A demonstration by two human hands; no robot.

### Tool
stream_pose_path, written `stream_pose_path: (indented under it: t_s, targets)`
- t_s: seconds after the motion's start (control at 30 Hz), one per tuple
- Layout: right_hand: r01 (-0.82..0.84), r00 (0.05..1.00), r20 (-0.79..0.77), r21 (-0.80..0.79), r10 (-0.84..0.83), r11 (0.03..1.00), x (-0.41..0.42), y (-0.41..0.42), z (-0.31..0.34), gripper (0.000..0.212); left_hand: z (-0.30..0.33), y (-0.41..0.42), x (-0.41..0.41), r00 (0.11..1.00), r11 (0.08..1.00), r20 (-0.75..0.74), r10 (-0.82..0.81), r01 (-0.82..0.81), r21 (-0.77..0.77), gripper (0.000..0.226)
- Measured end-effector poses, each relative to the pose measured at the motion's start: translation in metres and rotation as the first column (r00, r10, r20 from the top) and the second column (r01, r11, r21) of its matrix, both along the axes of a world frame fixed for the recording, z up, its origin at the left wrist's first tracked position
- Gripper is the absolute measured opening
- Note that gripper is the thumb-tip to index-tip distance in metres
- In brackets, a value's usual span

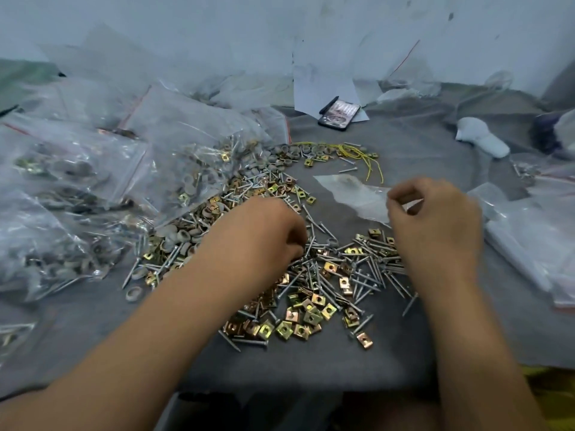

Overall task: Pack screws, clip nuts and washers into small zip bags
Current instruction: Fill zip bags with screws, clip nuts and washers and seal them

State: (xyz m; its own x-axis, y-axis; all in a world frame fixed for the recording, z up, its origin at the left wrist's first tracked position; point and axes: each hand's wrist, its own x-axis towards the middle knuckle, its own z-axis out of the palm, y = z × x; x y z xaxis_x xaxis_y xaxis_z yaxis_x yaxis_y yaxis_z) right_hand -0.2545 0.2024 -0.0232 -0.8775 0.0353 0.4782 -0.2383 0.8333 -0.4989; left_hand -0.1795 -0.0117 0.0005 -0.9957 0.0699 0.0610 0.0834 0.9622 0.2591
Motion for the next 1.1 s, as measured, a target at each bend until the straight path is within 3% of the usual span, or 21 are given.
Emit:
stream_pose_path:
  t_s: [0.1,0.27,0.33,0.4,0.43,0.47,0.53,0.6,0.67,0.8,0.97,1.03,1.1]
  targets:
    - [0.003,1.0,-0.013,-0.051,-0.004,0.999,0.006,0.01,0.009,0.015,-0.003,0.006,-0.004,1.0,0.995,-0.009,0.026,-0.027,-0.095,0.016]
    - [-0.155,0.957,-0.271,-0.176,0.103,0.972,0.022,0.009,0.029,0.014,-0.003,0.014,-0.005,0.995,0.972,-0.088,0.04,-0.059,-0.227,0.009]
    - [-0.333,0.919,-0.263,-0.124,0.293,0.935,0.027,0.0,0.03,0.014,-0.004,0.011,-0.006,0.994,0.992,-0.091,0.056,-0.066,-0.108,0.006]
    - [-0.485,0.872,-0.098,-0.027,0.48,0.874,0.029,-0.011,0.025,0.015,-0.003,0.003,-0.006,0.988,0.979,-0.084,0.126,-0.11,0.173,0.004]
    - [-0.52,0.854,0.021,0.021,0.52,0.854,0.027,-0.015,0.02,0.016,-0.002,-0.003,-0.006,0.982,0.921,-0.068,0.176,-0.14,0.362,0.005]
    - [-0.525,0.848,0.134,0.071,0.513,0.848,0.024,-0.018,0.015,0.015,0.0,-0.01,-0.005,0.973,0.808,-0.025,0.229,-0.176,0.562,0.005]
    - [-0.476,0.862,0.281,0.161,0.422,0.865,0.018,-0.02,0.006,0.01,0.005,-0.025,-0.002,0.947,0.447,0.123,0.298,-0.252,0.858,0.001]
    - [-0.43,0.876,0.323,0.187,0.358,0.883,0.015,-0.02,0.001,0.007,0.008,-0.037,0.0,0.92,0.115,0.221,0.325,-0.271,0.956,0.005]
    - [-0.399,0.887,0.322,0.177,0.33,0.9,0.013,-0.022,-0.001,0.005,0.007,-0.045,0.001,0.906,-0.069,0.263,0.332,-0.254,0.965,0.009]
    - [-0.376,0.88,0.374,0.178,0.291,0.909,0.009,-0.024,-0.002,0.009,0.002,-0.043,0.0,0.904,-0.229,0.317,0.288,-0.257,0.939,0.017]
    - [-0.391,0.9,0.288,0.203,0.327,0.898,0.009,-0.029,-0.01,0.009,0.0,-0.033,0.001,0.891,-0.315,0.37,0.264,-0.283,0.906,0.019]
    - [-0.388,0.906,0.212,0.069,0.367,0.919,0.009,-0.029,-0.011,0.006,0.0,-0.028,0.005,0.891,-0.328,0.382,0.244,-0.295,0.897,0.019]
    - [-0.407,0.9,0.075,-0.202,0.429,0.891,0.012,-0.03,-0.006,0.004,-0.002,-0.022,0.008,0.884,-0.29,0.405,0.235,-0.334,0.897,0.022]
